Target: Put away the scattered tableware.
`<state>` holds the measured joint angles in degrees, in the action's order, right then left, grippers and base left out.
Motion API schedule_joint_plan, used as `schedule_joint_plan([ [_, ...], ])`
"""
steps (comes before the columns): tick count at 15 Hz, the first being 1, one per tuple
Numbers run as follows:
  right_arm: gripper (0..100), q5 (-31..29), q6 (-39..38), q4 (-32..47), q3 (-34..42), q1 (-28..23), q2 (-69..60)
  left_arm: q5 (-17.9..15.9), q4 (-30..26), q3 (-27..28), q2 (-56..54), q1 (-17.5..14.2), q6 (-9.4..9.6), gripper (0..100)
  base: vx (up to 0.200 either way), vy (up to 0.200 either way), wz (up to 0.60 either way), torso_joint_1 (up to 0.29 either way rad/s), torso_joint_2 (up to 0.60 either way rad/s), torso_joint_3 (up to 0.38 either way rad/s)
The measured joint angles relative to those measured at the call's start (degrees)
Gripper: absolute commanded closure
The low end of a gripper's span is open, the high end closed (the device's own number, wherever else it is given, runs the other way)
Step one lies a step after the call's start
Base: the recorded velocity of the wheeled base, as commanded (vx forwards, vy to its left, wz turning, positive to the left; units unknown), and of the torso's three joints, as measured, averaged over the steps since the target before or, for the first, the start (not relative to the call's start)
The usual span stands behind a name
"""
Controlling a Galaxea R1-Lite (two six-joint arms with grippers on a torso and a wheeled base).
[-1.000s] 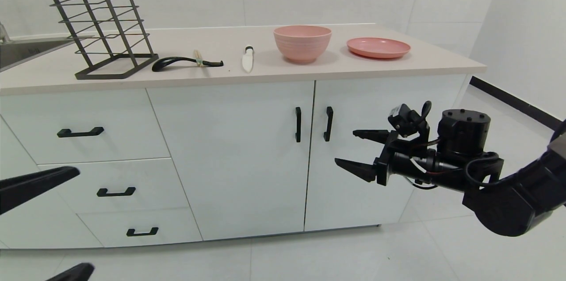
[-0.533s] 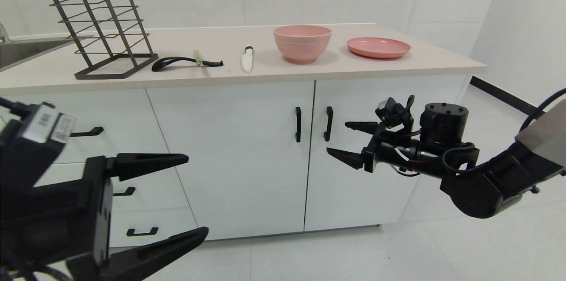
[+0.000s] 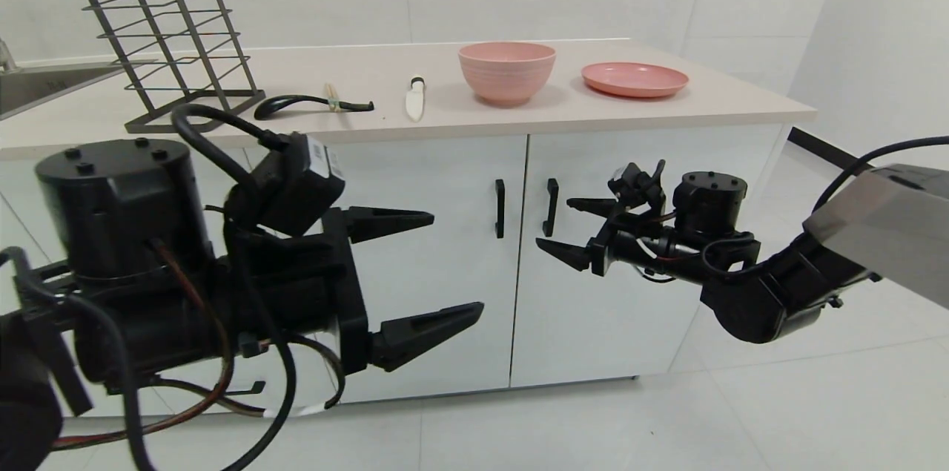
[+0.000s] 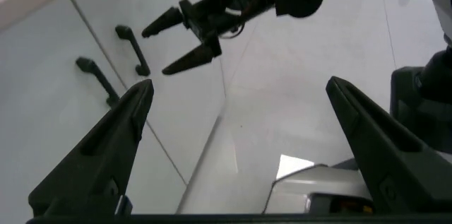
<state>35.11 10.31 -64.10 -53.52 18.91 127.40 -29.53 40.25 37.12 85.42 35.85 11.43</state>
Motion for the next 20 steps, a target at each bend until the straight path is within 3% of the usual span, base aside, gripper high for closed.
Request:
schedule_joint_plan([
  [5,0,0.22,-0.84,-2.96,-3.95,-1.61,3.83,-0.09,6.49,2.97,8.73,2.97,-0.85,0,0.000,0.000,0.00,0.000,0.00,0.000],
  [7,0,0.48,-0.84,-3.01,-5.13,-1.39,5.03,-0.30,9.75,5.22,11.58,4.57,-5.03,0,0.000,0.000,0.00,0.000,0.00,0.000],
  [9,0,0.52,-0.85,-3.05,-6.27,-0.50,6.06,-0.02,12.81,7.17,14.32,5.84,-7.47,0,0.000,0.000,0.00,0.000,0.00,0.000],
  [20,0,4.71,-1.01,-6.96,-6.77,2.39,8.84,0.30,22.37,13.79,25.36,6.56,-7.39,0,0.000,0.000,0.00,0.000,0.00,0.000],
])
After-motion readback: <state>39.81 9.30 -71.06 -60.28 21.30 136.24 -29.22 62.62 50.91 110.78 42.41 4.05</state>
